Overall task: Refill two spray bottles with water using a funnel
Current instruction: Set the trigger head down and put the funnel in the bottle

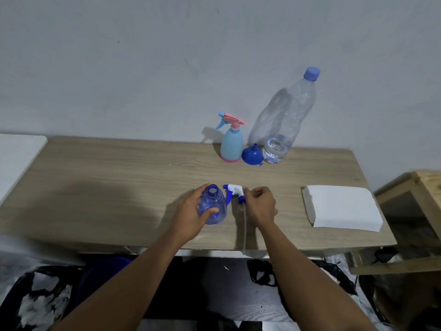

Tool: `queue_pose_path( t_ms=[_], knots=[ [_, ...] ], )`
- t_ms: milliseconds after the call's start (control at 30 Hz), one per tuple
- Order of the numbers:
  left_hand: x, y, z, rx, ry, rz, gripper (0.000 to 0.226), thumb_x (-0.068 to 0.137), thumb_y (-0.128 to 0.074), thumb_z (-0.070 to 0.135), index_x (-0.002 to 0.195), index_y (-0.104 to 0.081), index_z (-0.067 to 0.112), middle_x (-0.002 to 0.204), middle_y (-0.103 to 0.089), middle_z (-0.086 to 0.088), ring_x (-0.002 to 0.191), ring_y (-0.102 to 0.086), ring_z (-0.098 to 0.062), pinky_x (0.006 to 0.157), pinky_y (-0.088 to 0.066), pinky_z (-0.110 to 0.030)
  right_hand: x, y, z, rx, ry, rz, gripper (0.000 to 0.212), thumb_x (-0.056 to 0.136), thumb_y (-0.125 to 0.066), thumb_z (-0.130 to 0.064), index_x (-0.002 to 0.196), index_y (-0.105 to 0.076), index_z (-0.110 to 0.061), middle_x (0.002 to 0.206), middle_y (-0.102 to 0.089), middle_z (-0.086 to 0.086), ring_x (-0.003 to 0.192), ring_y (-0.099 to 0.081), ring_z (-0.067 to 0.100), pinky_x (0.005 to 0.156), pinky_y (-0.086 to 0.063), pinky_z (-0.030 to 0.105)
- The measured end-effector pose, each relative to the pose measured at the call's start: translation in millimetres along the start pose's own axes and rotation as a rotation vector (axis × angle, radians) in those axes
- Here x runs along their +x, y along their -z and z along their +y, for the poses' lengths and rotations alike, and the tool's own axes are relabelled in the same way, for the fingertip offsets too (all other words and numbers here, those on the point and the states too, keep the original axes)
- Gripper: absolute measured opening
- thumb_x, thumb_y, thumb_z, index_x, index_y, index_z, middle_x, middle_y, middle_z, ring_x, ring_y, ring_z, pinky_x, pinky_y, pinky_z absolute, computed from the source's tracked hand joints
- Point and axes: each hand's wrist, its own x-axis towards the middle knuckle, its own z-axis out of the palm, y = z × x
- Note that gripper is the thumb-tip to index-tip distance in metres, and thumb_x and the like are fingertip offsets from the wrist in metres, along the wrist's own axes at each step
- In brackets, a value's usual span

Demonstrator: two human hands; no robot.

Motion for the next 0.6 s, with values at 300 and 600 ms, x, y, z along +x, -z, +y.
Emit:
queue_pose_path(
  t_ms=[300, 600],
  knots=[
    [5.5, -2.9, -8.9, -0.009, -0.024, 0.034, 0.065, 0.072, -0.079, 0.031, 0.123, -0.049, 0.059, 0.124, -0.063, 0.013, 0.116, -0.062, -0.013, 0.097, -0.052, -0.047, 96.9, -7.7, -38.8, 0.071, 0.120, 0.034, 0.047, 0.078, -0.068, -0.044, 0.122, -0.063, -0.027, 0.100, -0.069, 0.000, 0.097, -0.064, 0.025, 0.096, -0.050, 0.050],
    [4.1, -8.2, -16.2, -0.029, -0.036, 0.044, 0.066, 0.077, -0.082, 0.009, 0.135, -0.053, 0.021, 0.130, -0.061, 0.007, 0.122, -0.058, -0.010, 0.100, -0.051, -0.047, 130.2, -44.6, -40.6, -0.164, 0.094, 0.160, 0.055, 0.086, -0.067, -0.045, 0.138, -0.052, -0.034, 0.126, -0.060, 0.003, 0.123, -0.049, 0.030, 0.100, -0.031, 0.049]
  ],
)
